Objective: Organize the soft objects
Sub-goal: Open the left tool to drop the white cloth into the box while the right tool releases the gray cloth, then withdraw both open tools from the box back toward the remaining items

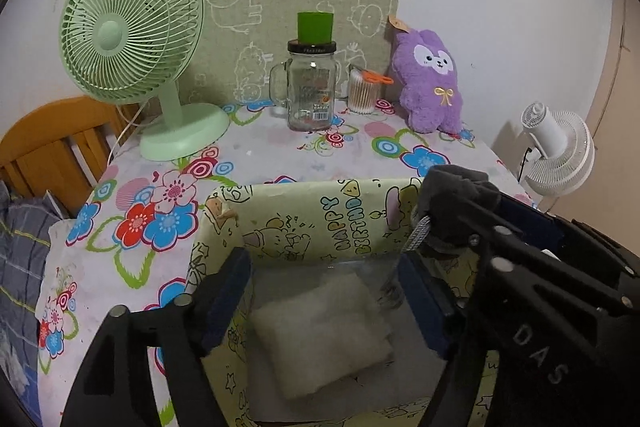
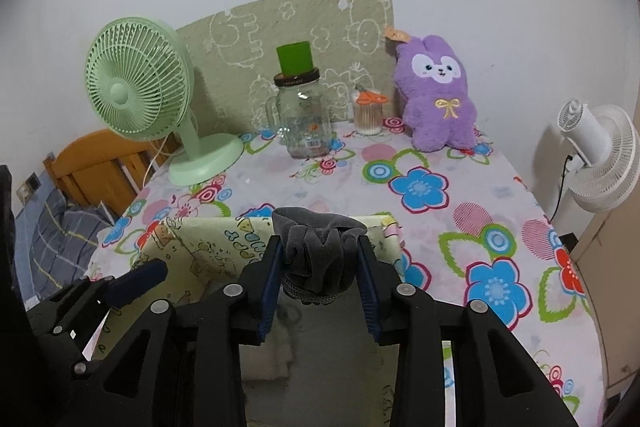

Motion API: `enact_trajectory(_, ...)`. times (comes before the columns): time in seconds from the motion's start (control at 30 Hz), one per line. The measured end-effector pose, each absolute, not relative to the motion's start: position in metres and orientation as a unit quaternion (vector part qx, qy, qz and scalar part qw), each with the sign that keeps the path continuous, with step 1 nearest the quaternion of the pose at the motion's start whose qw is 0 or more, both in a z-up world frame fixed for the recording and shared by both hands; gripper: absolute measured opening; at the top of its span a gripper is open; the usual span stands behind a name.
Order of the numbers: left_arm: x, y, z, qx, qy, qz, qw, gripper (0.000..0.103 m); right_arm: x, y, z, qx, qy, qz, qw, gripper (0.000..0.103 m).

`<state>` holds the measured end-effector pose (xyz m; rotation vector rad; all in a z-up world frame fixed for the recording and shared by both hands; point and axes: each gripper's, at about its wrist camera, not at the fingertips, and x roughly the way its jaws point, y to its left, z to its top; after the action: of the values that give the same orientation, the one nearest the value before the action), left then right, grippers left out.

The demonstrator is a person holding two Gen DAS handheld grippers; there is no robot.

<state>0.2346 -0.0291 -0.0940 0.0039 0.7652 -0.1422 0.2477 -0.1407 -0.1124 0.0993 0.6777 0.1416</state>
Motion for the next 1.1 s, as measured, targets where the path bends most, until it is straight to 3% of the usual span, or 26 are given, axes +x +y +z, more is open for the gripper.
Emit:
enact_trajectory(0.13, 0.235, -0.029, -0.094, 0.003, 0.374, -0.070, 0.925, 0.082, 0.248, -0.140, -0.114, 0.051, 0.332, 0.071, 0.939, 0.061)
enact_trajectory(0.47, 0.231, -0.031, -0.090, 0.004, 0.370, -0.072, 0.926, 0.088, 0.242, -0.140, -0.110, 0.055, 0.332, 0.067, 0.939, 0.081)
enact_trajectory(0.63, 0.221, -0.033, -0.082, 0.009, 0.359, -0.063, 0.931, 0.096, 0.231, -0.142, -0.102, 0.057, 0.321, 0.069, 0.943, 0.083)
enact_trajectory(0.77, 0.214, -0.033, -0.074, 0.007, 0.351, -0.063, 0.934, 0.098, 0.221, -0.144, -0.093, 0.061, 0.311, 0.066, 0.946, 0.089)
enact_trajectory(1.1, 0.189, -0.031, -0.058, -0.003, 0.338, -0.055, 0.940, 0.103, 0.198, -0.143, -0.076, 0.058, 0.297, 0.072, 0.950, 0.089)
